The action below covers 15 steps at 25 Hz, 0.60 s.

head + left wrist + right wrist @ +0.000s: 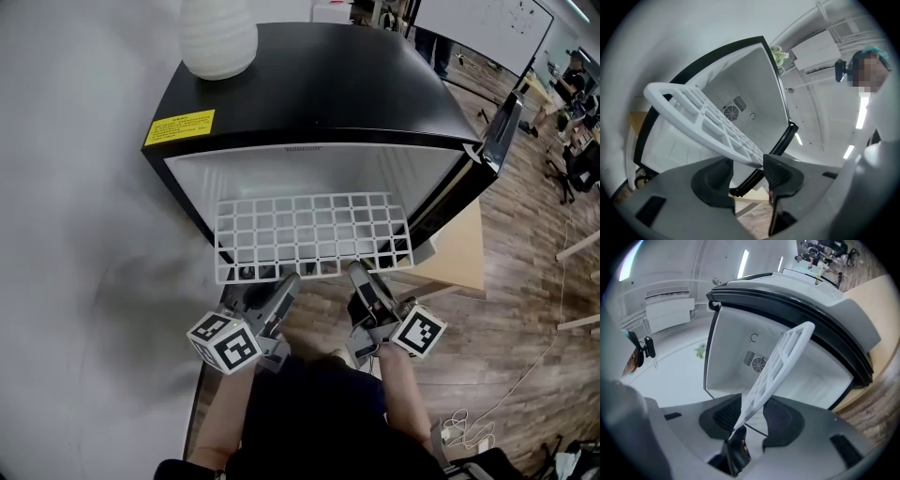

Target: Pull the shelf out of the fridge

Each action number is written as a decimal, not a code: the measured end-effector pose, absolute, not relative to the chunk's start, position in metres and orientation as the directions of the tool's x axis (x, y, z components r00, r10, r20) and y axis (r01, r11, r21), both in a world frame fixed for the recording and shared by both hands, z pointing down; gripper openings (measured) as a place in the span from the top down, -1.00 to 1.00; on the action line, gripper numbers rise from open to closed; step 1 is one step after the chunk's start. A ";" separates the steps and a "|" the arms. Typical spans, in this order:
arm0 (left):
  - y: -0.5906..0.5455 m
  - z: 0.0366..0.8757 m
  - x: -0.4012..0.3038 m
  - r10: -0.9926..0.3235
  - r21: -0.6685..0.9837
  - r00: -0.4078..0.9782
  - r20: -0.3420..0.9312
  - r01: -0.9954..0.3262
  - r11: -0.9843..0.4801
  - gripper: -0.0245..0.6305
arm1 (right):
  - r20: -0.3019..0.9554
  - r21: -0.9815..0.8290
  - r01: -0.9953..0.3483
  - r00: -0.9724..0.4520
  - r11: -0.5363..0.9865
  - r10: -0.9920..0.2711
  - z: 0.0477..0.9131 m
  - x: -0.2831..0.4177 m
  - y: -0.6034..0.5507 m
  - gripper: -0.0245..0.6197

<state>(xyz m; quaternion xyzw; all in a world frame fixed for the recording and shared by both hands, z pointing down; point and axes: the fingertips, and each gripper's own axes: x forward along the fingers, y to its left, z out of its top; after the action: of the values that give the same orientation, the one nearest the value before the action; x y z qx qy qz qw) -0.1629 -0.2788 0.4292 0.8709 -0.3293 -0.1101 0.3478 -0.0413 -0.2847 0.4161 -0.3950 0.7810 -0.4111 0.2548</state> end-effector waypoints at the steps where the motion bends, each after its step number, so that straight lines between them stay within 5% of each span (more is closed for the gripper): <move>1: -0.276 0.430 -0.161 -0.645 0.654 0.762 0.050 -0.514 -0.556 0.39 | -0.063 -0.834 -0.424 -0.564 0.354 -0.823 0.417 -0.042 -0.282 0.56; 10: -0.257 0.453 -0.147 -0.664 0.390 0.721 0.199 -0.680 -0.621 0.40 | 0.018 -0.744 -0.552 -0.580 0.376 -0.814 0.426 -0.040 -0.258 0.51; 15: -0.255 0.461 -0.141 -0.679 0.318 0.704 0.208 -0.705 -0.634 0.63 | 0.096 -0.584 -0.709 -0.544 0.395 -0.834 0.435 -0.034 -0.249 0.61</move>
<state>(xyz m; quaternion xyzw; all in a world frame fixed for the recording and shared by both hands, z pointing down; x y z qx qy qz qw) -0.1413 -0.2551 0.4606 0.9031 -0.3832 0.0341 0.1906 -0.0343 -0.2486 0.4353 -0.4656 0.8284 -0.2927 0.1066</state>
